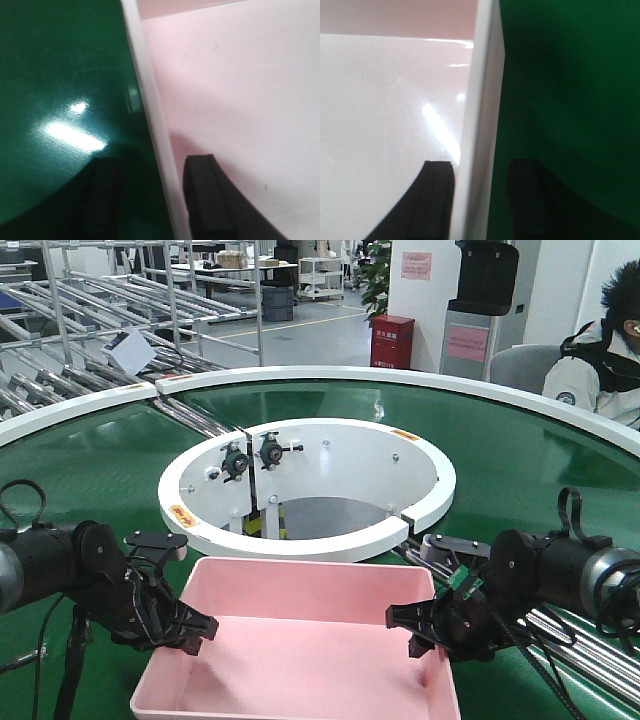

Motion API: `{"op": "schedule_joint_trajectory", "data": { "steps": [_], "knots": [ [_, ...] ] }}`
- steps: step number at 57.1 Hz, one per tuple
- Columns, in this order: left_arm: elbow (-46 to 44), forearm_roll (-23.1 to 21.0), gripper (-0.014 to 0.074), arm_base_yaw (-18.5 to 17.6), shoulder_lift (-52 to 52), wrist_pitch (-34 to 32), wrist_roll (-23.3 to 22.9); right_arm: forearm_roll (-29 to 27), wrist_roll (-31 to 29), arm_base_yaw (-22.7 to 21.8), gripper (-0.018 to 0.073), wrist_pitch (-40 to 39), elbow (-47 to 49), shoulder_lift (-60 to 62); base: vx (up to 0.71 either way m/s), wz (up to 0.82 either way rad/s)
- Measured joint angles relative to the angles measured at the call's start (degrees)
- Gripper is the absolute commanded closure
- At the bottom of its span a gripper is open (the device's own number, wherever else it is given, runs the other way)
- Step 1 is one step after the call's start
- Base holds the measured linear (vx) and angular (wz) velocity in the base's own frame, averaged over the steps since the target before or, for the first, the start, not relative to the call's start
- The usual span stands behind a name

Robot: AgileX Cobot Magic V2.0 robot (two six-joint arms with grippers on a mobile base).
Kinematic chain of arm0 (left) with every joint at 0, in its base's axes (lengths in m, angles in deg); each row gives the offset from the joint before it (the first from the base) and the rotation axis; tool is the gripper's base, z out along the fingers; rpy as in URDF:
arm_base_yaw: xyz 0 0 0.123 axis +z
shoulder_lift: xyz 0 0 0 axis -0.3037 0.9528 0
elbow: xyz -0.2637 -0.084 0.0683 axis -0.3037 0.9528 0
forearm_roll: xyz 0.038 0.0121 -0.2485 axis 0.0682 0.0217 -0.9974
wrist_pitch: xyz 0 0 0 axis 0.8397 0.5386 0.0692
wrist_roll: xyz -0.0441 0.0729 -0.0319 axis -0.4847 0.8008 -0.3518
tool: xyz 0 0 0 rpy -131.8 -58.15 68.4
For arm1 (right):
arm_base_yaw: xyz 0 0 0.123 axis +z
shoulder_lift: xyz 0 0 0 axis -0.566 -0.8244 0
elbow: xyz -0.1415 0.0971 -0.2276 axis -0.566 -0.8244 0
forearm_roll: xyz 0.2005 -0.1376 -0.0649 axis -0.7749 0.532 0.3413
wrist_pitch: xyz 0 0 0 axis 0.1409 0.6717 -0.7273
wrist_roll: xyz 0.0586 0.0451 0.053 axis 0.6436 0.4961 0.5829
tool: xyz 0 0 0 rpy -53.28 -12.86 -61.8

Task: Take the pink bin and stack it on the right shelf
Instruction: 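Lower both grippers onto opposite rims of the pink bin and close, then lift the pink bin off the conveyor with both grippers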

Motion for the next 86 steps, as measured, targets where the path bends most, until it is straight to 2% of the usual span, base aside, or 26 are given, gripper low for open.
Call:
{"op": "schedule_joint_trajectory", "data": {
  "steps": [10,21,31,44,51,52,58,68,86],
  "knots": [
    [0.0,-2.2,0.0606,0.0,0.1,-0.21,0.0,-1.71,-0.93,0.06,0.0576,0.32,0.0,0.06,0.0,0.0],
    [0.0,-3.02,0.0603,0.07,-0.45,1.1,-0.12,-1.59,-1.1,0.12,0.0571,1.95,0.0,2.7,0.0,0.0],
    [0.05,-3.48,0.0601,0.02,-6.42,2.45,-0.46,-0.8,-1.1,0.12,0.0569,2.64,-0.17,9.1,0.0,0.0],
    [2.99,-6.49,0.0601,0.02,-19.92,0.34,-0.46,-0.65,-1.49,0.12,0.0568,2.27,-1.45,19.24,0.0,0.0],
    [8.68,-8.47,0.0601,-0.04,-27.09,0.0,-0.46,-1.25,-1.77,0.26,0.0568,3.04,-4.01,24.97,0.0,0.0],
    [14.25,-9.89,0.0598,-0.11,-34.95,-1.18,-0.82,-2.13,-1.96,0.58,0.0568,4.21,-6.19,30.2,0.0,0.0],
    [16.72,-10.48,0.0598,-0.39,-40.31,-2.25,-2.05,-2.83,-2.6,0.58,0.0568,4.21,-6.33,32.82,0.0,0.0],
    [18.55,-10.47,0.0598,-0.5,-43.74,-3.23,-2.42,-3.75,-2.9,0.81,0.0568,5.44,-6.33,33.59,0.0,0.0],
    [18.82,-10.47,0.0598,-0.5,-43.88,-3.24,-2.42,-3.94,-2.78,0.81,0.0568,7.38,-6.33,33.59,0.0,0.0]
  ]
}}
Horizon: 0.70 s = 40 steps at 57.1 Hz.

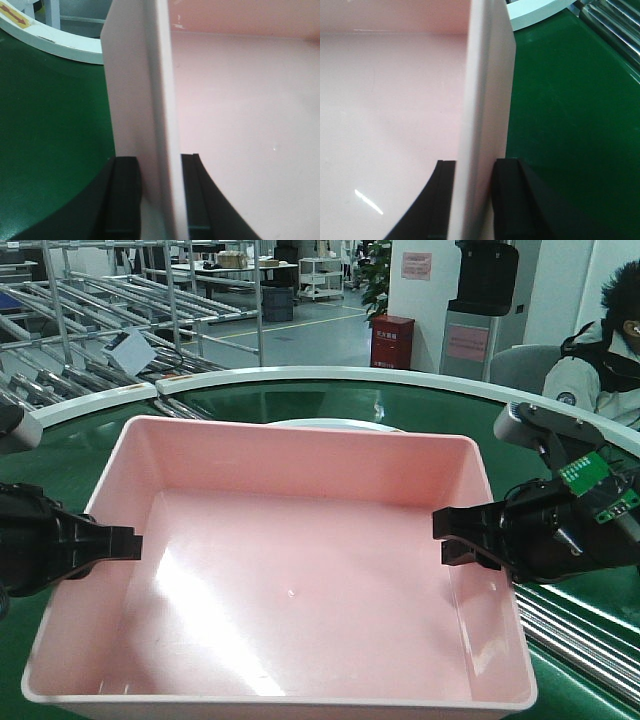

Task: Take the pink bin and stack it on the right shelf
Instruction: 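Lift the pink bin off the conveyor with both grippers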

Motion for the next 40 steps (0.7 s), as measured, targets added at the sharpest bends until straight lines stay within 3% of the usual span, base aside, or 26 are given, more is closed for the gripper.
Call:
{"op": "schedule_joint_trajectory", "data": {
  "steps": [40],
  "knots": [
    [0.0,0.0,0.0598,0.0,0.0,0.0,0.0,-0.06,0.05,0.0,0.0568,0.12,0.0,-0.05,0.0,0.01]
  ]
}}
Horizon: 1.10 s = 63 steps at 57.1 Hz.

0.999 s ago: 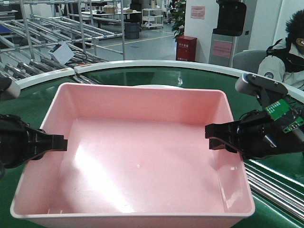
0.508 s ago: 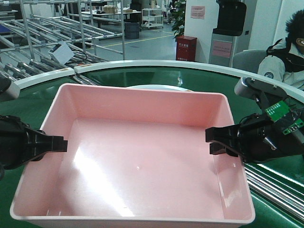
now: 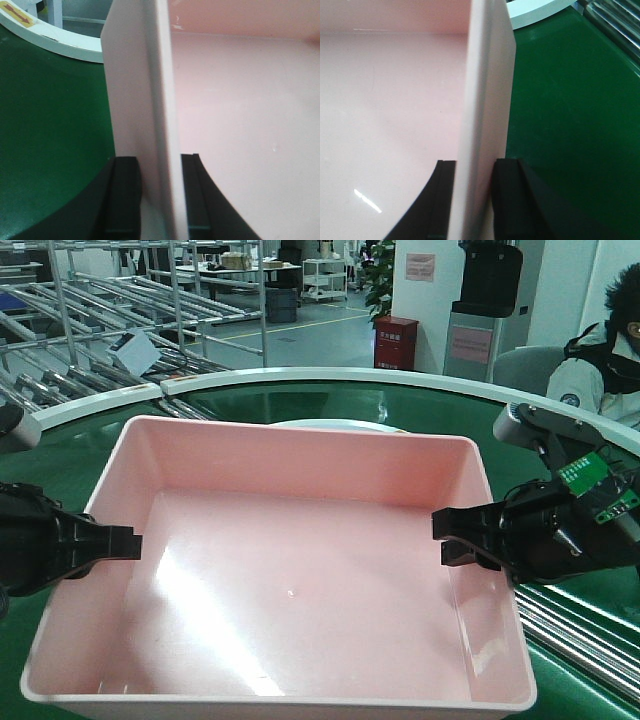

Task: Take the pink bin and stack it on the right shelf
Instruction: 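Lift the pink bin off the conveyor with both grippers, then hold the pink bin with both grippers while the base drives to the table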

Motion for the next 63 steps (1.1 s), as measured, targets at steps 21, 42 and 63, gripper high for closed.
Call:
{"op": "schedule_joint_trajectory", "data": {
  "steps": [21,42,63],
  "knots": [
    [0.0,0.0,0.0598,0.0,0.0,0.0,0.0,0.0,0.0,0.0,0.0568,0.0,0.0,0.0,-0.11,0.07],
    [0.0,0.16,0.0598,0.0,0.0,0.0,0.0,-0.11,0.05,0.0,0.0568,0.0,0.0,-0.11,-0.25,0.12],
    [0.0,0.17,0.0598,0.0,-0.11,0.0,0.0,-0.17,0.05,0.0,0.0568,-0.05,-0.02,-0.18,-0.29,-0.15]
  ]
}}
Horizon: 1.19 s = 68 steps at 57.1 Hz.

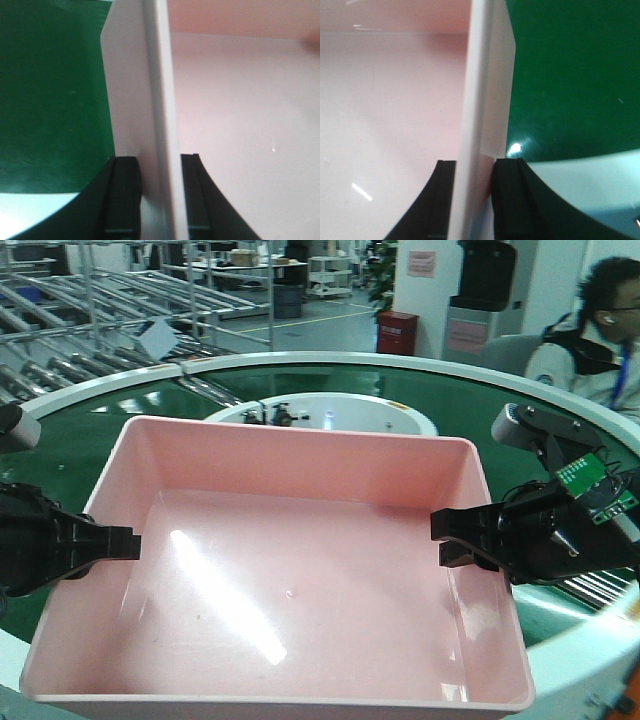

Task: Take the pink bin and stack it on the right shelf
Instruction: 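Hold the pink bin with both grippers while the base drives to the table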

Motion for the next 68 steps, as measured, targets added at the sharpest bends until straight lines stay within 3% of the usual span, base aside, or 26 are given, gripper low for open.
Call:
{"op": "schedule_joint_trajectory", "data": {
  "steps": [38,68],
  "knots": [
    [0.0,0.1,0.0598,0.0,-0.18,0.48,0.0,-0.11,0.0,0.0,0.0568,0.1,0.0,0.0,-0.18,-0.68],
    [0.0,0.05,0.0598,0.0,-0.18,0.7,0.0,-0.06,0.0,0.0,0.0568,0.63,0.0,0.05,-0.01,-0.69]
  ]
}}
